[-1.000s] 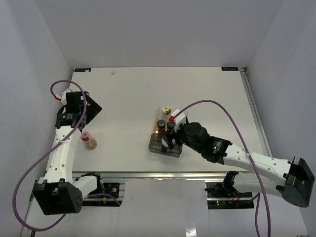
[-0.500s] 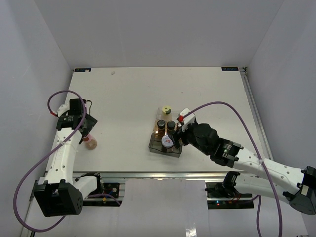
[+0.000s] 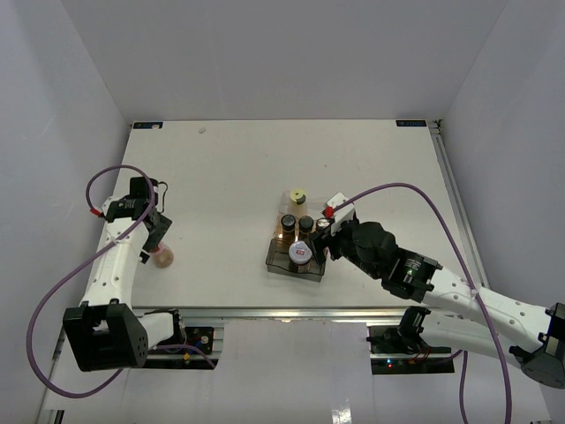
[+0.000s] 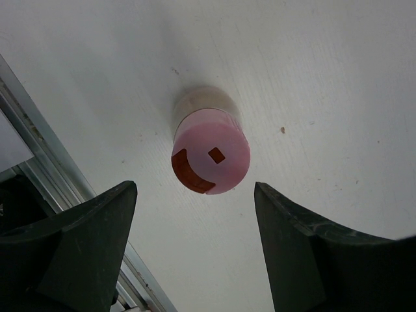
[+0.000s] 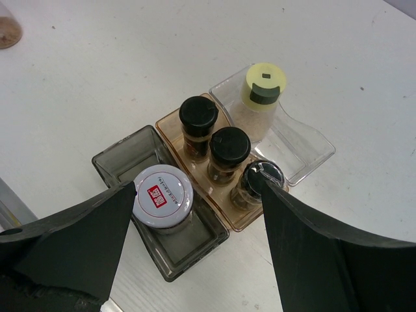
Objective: Organize the condiment bottles
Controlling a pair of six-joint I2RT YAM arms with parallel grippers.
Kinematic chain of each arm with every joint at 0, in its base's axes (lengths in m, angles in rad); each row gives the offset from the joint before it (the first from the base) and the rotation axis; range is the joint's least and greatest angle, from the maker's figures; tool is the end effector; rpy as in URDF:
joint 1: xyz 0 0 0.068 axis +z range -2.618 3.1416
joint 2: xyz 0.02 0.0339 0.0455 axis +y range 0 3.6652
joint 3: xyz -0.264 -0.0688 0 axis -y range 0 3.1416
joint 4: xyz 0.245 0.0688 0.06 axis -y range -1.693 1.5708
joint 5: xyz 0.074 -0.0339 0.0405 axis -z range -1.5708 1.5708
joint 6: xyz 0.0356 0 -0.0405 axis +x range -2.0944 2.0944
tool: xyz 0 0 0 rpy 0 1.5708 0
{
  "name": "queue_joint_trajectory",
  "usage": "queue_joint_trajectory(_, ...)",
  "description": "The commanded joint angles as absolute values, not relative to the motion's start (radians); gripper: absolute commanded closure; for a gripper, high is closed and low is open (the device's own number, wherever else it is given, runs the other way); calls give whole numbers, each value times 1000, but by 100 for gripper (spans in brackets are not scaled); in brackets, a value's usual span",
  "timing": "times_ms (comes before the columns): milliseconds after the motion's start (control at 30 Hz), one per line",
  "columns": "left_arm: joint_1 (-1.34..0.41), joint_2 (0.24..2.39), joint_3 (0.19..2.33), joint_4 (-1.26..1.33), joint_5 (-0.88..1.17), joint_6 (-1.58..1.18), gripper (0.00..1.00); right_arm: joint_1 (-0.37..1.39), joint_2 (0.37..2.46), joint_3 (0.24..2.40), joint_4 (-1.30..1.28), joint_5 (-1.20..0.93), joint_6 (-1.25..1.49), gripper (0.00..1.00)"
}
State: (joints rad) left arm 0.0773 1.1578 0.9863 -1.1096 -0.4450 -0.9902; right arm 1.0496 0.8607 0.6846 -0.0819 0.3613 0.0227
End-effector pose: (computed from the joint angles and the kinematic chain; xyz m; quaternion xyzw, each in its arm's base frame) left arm 0.1942 0.0304 0.2709 -0.5184 0.8147 0.1339 0.2226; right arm 0.1122 0.1701 0.3025 -0.2873 0.7327 0.1843 0.5888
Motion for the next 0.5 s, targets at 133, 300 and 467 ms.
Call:
queue_joint_trajectory(133, 87, 1221, 973, -1091, -452, -1041, 18, 1055, 816, 698, -78, 388, 23, 15)
queue_joint_trajectory(300, 87, 1260, 960, -1092, -463, -1063, 20, 1057, 813, 699, -77, 391, 18, 15)
queue_joint_trajectory(467, 87, 1289, 962, -1078, -464, -1063, 23, 1057, 815, 698, -76, 396, 18, 15)
